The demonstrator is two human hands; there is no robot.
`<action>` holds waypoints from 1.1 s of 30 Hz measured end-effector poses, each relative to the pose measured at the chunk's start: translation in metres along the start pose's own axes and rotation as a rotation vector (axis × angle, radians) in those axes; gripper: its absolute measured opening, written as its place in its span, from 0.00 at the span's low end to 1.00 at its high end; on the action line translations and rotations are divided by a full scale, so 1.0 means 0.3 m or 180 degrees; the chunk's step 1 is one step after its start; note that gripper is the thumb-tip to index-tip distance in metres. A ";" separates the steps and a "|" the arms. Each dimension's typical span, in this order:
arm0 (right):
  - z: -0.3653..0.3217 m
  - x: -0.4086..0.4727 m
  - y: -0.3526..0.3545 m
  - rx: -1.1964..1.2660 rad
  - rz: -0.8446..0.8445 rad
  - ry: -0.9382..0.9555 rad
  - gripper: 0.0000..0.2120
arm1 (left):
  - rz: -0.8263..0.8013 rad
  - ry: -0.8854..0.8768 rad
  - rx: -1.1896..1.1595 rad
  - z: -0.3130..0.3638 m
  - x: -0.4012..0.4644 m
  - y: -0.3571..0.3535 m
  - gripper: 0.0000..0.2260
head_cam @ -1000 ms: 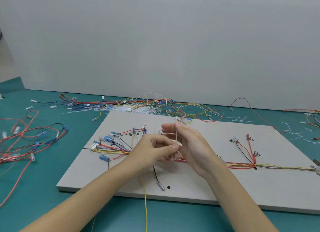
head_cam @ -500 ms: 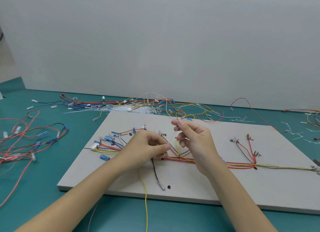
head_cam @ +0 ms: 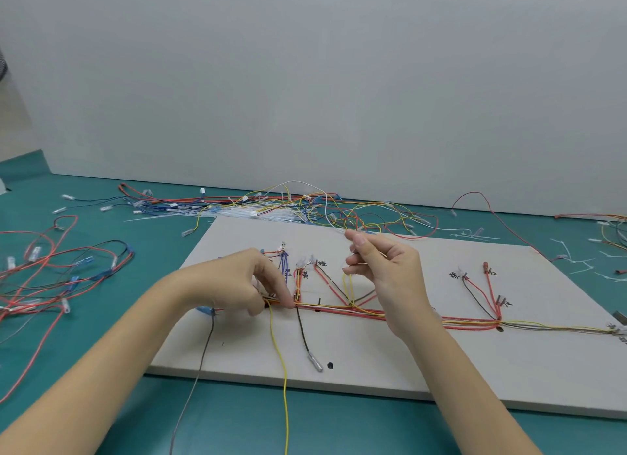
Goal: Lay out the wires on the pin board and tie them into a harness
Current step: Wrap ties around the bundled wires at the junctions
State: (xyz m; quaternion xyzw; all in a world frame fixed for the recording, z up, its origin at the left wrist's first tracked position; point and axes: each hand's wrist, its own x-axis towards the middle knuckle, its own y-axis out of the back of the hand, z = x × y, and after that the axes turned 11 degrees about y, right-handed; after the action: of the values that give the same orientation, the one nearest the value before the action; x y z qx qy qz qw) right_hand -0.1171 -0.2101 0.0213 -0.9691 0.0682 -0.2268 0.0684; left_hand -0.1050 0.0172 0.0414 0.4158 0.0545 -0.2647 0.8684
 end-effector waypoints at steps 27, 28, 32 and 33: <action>0.057 0.018 -0.006 -0.0386 0.0100 0.0375 0.08 | 0.1194 -0.0390 0.1170 0.033 0.078 -0.152 0.06; 0.060 0.027 -0.008 -0.0394 0.0112 0.0372 0.08 | 0.1194 -0.0381 0.1215 0.034 0.079 -0.156 0.06; 0.072 0.060 -0.019 -0.0522 -0.0036 0.0356 0.08 | 0.1209 -0.0339 0.1448 0.037 0.082 -0.172 0.05; 0.079 0.066 -0.024 -0.0592 -0.0095 0.0346 0.08 | 0.1198 -0.0325 0.1494 0.037 0.083 -0.174 0.05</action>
State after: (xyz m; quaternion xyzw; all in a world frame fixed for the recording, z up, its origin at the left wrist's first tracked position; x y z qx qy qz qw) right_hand -0.0881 -0.2040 0.0098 -0.9585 0.0780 -0.2728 -0.0291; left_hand -0.1114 -0.0283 0.0044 0.5940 -0.1299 -0.1251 0.7840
